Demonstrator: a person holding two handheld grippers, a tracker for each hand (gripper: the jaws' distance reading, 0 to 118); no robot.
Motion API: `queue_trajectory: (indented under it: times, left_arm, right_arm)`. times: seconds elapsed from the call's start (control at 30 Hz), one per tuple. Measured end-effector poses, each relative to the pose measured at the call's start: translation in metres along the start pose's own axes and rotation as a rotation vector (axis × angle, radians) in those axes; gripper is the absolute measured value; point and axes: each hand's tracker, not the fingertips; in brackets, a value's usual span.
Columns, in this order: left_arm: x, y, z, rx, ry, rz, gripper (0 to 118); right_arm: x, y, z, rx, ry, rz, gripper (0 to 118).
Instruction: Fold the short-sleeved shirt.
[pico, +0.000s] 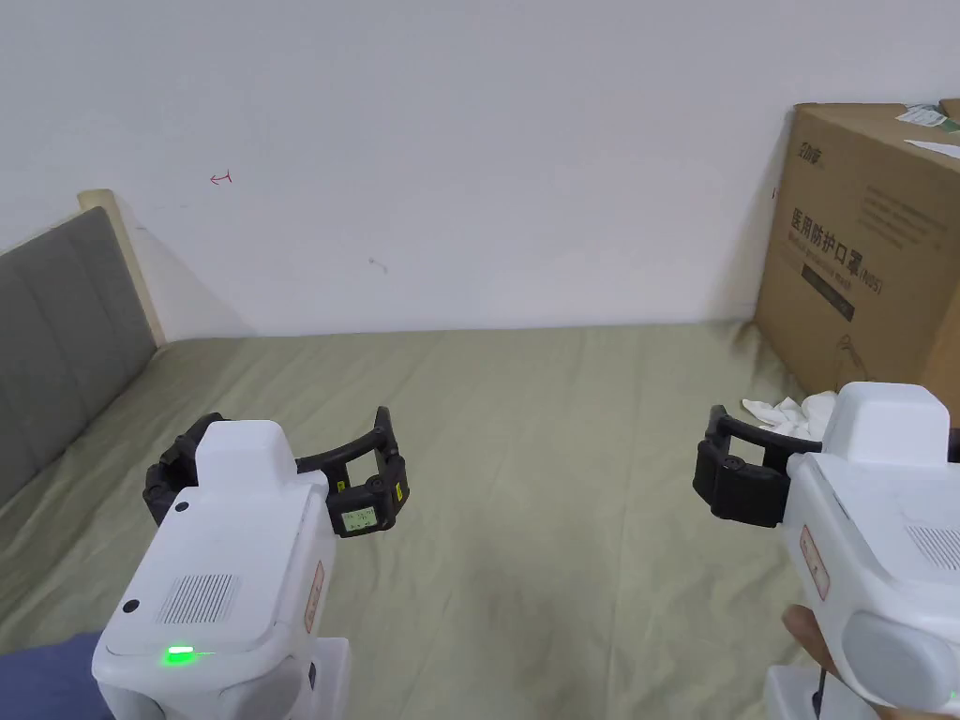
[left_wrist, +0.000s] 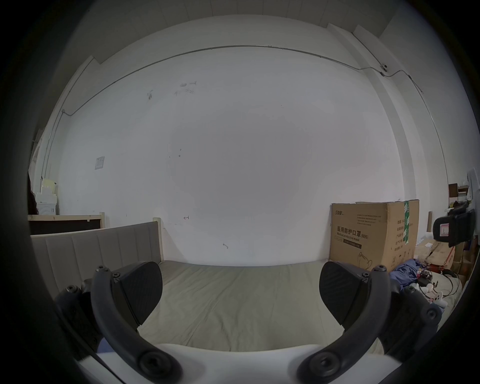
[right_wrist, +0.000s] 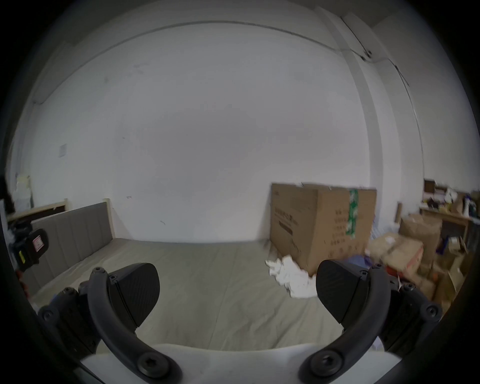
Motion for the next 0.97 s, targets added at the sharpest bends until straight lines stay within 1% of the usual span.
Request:
queue_trajectory:
  times: [0.07,0.1,0.13,0.2,0.3,0.37,0.43,0.53,0.63,0.7,0.73,0.8,0.9,0.97]
  left_arm:
    - [0.0,0.0,0.0,-0.002,0.001,0.002,118]
    - [-0.001,0.0,0.0,-0.001,-0.001,0.004,118]
    - [-0.001,0.0,0.0,-0.002,-0.001,0.006,118]
    - [-0.002,0.0,0.0,-0.003,-0.004,0.007,118]
    - [-0.003,0.0,0.0,-0.004,-0.002,-0.002,118]
    - [-0.004,-0.001,-0.001,-0.003,0.0,-0.002,118]
    - [-0.005,-0.001,0.0,-0.003,-0.002,0.005,118]
    - [-0.005,-0.001,0.0,-0.003,-0.002,0.013,118]
    - [-0.005,-0.001,0.001,-0.004,-0.003,0.012,118]
    - [-0.006,-0.001,0.001,-0.004,-0.002,0.01,118]
    - [-0.007,-0.001,0.001,-0.004,-0.002,0.01,118]
    - [-0.007,-0.001,0.001,-0.004,-0.004,0.01,118]
    - [-0.008,-0.002,0.001,-0.004,-0.001,0.01,118]
    - [-0.009,-0.002,0.001,-0.006,-0.001,0.01,118]
  right_arm:
    - [0.0,-0.001,-0.004,-0.103,-0.032,-0.07,118]
    - [0.001,0.0,-0.006,-0.17,-0.031,-0.103,118]
    - [0.0,0.0,-0.006,-0.227,-0.021,-0.12,118]
    - [0.0,0.0,-0.008,-0.299,0.009,-0.14,118]
    - [-0.003,0.005,-0.01,-0.421,-0.019,-0.173,117]
    - [-0.004,0.009,-0.011,-0.48,-0.009,-0.162,117]
    - [0.004,0.006,-0.022,-0.496,0.016,-0.158,117]
    - [0.006,0.003,-0.024,-0.466,0.034,-0.168,117]
    - [0.007,0.001,-0.03,-0.445,0.019,-0.121,117]
    - [0.01,-0.003,-0.033,-0.443,0.048,-0.084,117]
    - [0.01,-0.003,-0.035,-0.442,0.048,-0.068,117]
    - [0.012,-0.008,-0.036,-0.426,0.048,-0.081,116]
    - [0.016,-0.01,-0.044,-0.454,0.056,-0.08,116]
    - [0.016,-0.012,-0.044,-0.469,0.035,-0.1,116]
